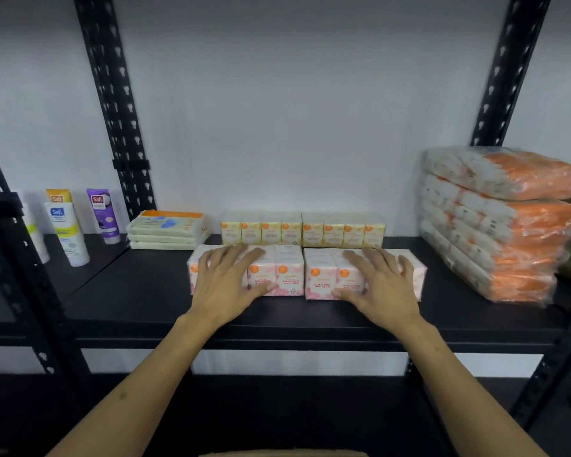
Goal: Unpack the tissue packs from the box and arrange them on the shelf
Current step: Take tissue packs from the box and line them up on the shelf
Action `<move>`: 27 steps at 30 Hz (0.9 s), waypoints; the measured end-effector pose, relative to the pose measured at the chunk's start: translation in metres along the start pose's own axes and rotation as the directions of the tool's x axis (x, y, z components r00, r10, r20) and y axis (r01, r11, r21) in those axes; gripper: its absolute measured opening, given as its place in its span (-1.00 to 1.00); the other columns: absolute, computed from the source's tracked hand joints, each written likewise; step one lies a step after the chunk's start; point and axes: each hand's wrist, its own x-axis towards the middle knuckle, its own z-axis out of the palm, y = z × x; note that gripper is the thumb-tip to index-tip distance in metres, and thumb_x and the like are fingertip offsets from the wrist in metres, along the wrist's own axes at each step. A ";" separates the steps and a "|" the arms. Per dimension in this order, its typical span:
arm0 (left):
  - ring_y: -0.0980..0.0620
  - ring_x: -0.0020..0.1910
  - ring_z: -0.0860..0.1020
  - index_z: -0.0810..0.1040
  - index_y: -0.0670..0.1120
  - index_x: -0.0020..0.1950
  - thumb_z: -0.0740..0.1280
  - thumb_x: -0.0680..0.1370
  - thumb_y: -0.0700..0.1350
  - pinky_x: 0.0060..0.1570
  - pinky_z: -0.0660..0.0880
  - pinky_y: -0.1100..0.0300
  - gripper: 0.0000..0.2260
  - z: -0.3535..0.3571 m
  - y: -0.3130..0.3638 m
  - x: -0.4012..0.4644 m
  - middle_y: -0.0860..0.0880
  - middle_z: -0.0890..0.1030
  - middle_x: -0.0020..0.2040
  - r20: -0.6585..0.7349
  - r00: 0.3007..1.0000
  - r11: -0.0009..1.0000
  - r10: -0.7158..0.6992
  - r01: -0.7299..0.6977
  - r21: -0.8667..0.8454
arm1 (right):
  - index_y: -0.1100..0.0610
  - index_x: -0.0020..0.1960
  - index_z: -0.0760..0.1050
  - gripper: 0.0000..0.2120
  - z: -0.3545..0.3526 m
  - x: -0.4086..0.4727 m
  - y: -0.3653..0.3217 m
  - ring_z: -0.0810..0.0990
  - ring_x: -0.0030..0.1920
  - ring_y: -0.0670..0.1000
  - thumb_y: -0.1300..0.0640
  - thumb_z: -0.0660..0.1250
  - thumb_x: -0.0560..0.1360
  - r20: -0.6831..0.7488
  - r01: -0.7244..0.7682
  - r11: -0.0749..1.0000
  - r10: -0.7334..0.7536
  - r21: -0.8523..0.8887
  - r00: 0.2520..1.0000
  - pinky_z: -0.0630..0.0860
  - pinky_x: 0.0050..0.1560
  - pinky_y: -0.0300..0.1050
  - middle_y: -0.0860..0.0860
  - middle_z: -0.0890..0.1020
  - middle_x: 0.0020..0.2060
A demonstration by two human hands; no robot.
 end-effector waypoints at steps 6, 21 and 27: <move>-0.08 0.43 0.35 0.40 0.21 0.46 0.12 0.46 0.51 0.43 0.16 -0.13 -0.34 0.011 -0.009 0.009 0.03 0.44 0.47 -0.002 0.999 0.999 0.038 -0.038 0.014 | -0.14 0.47 0.41 -0.17 0.027 0.021 0.003 0.33 0.46 0.15 -0.55 0.05 0.35 -0.115 0.018 1.000 -0.020 -0.021 0.993 0.11 0.44 0.31 0.06 0.46 0.42; -0.10 0.46 0.31 0.37 0.22 0.47 0.09 0.46 0.51 0.45 0.11 -0.15 -0.33 0.062 -0.021 0.072 0.03 0.42 0.48 0.008 1.000 0.999 0.023 -0.023 0.030 | -0.17 0.51 0.35 -0.12 0.059 0.089 0.027 0.20 0.53 0.10 -0.55 0.11 0.29 -0.064 0.009 0.995 -0.003 0.095 0.998 -0.04 0.51 0.26 0.04 0.36 0.50; -0.10 0.47 0.30 0.37 0.21 0.47 0.20 0.48 0.47 0.47 0.07 -0.14 -0.38 0.079 -0.025 0.091 0.03 0.40 0.49 -0.010 1.000 1.000 0.004 -0.003 0.029 | -0.18 0.49 0.37 -0.15 0.077 0.111 0.036 0.27 0.51 0.13 -0.57 0.10 0.31 -0.117 0.034 0.995 -0.022 0.098 0.993 -0.01 0.49 0.29 0.05 0.41 0.46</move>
